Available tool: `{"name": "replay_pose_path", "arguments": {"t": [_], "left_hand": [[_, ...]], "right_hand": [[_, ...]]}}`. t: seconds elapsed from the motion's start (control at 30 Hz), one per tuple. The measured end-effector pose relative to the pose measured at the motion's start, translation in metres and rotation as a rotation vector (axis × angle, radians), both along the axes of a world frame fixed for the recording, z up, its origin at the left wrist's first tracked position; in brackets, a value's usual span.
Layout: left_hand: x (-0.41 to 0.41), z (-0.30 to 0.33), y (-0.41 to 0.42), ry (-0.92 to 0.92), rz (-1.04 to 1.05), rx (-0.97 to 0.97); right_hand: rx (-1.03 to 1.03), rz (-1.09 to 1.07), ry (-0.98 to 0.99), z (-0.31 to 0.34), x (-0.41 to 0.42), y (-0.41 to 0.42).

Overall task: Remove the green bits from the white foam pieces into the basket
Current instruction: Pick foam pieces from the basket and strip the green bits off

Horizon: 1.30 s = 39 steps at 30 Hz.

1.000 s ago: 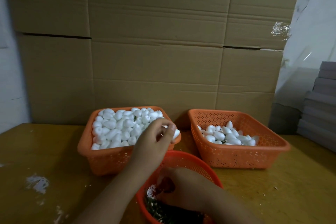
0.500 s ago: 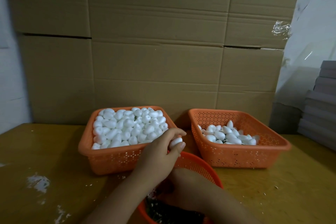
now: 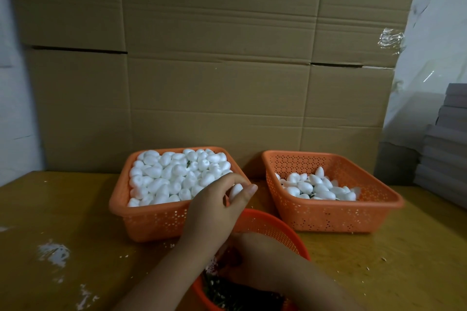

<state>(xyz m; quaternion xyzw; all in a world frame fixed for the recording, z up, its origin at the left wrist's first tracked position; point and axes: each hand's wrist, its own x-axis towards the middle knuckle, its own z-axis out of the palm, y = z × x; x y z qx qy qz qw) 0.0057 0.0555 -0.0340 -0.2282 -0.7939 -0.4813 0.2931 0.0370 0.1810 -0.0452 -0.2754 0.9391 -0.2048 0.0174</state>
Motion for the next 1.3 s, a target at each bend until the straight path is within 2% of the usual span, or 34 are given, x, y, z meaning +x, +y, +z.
{"name": "replay_pose_path", "arguments": {"t": [0.13, 0.47, 0.87, 1.3], "left_hand": [[0.0016, 0.0018, 0.0009, 0.000, 0.025, 0.043], [0.0024, 0.0001, 0.0015, -0.036, 0.109, 0.009], [0.0015, 0.0007, 0.0027, 0.071, 0.049, -0.061], [0.0012, -0.0017, 0.0032, 0.009, 0.019, -0.020]], "right_hand": [[-0.004, -0.009, -0.015, 0.0000, -0.0010, 0.0006], [-0.001, 0.006, 0.005, -0.0003, -0.0010, 0.0013], [0.002, 0.015, 0.026, -0.0016, -0.0014, 0.0019], [-0.002, 0.020, 0.038, -0.0030, -0.0017, 0.0017]]}}
